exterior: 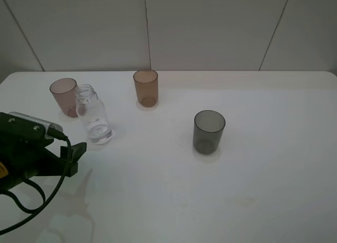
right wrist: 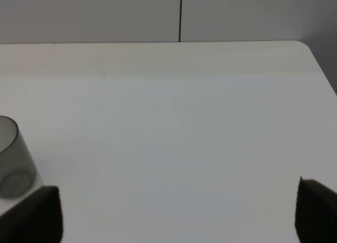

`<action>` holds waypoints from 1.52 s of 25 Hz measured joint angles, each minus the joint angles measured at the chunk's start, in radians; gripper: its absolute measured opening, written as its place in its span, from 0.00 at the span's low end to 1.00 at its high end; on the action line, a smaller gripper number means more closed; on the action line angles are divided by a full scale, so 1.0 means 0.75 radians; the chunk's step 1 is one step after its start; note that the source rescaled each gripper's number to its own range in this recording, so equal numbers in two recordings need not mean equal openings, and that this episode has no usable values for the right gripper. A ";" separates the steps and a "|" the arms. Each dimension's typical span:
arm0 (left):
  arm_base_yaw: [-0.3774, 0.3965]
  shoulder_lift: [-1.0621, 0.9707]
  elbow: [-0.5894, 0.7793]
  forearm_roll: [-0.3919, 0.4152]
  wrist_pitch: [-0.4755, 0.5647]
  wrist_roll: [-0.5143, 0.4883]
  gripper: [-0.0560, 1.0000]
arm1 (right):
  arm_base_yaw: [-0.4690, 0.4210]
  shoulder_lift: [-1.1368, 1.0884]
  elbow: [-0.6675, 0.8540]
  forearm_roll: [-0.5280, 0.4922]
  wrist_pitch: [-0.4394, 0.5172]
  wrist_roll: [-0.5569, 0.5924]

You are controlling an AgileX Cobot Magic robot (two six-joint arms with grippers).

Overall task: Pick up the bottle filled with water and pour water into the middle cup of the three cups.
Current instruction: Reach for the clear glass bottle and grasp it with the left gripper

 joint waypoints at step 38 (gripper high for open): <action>-0.001 0.333 -0.420 0.026 -0.028 0.126 1.00 | 0.000 0.000 0.000 0.008 0.000 0.000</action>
